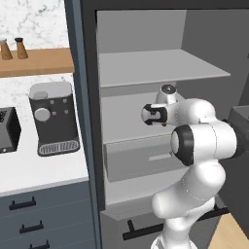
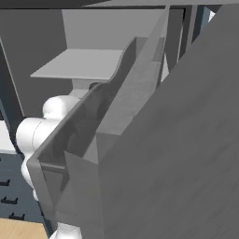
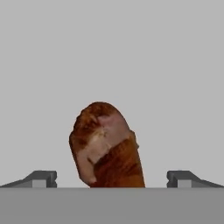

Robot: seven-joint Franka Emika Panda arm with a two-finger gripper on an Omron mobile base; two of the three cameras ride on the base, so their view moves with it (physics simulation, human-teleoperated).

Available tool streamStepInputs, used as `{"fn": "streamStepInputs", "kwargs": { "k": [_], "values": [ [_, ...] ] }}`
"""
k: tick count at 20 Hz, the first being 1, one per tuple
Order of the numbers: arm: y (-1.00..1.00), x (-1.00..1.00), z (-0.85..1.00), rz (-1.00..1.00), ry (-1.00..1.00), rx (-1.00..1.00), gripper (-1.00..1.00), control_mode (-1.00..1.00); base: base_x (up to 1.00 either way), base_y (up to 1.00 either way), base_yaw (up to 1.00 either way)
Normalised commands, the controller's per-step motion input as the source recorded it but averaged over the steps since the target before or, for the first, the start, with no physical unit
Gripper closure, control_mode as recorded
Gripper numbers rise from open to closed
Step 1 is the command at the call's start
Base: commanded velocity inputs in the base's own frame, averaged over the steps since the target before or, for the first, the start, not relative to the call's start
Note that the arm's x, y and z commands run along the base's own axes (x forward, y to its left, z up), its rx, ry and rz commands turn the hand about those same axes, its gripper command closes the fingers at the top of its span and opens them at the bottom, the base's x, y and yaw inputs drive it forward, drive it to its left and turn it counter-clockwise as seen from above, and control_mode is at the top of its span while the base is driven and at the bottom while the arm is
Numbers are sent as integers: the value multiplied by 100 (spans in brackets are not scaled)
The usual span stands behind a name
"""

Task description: Place one corn and one chicken drumstick in each tupperware on the nearby counter, to pack two identical lunches.

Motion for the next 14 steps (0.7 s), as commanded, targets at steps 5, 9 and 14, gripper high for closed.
{"fn": "streamStepInputs", "kwargs": {
  "k": [5, 9, 14],
  "values": [
    [-1, 8, -14, 1, 1, 0, -100, -100, 0, 0, 0],
    [0, -7, -56, 2, 1, 0, 100, -100, 0, 0, 0],
    [0, 3, -44, 3, 1, 0, 100, -100, 0, 0, 0]
  ]
}}
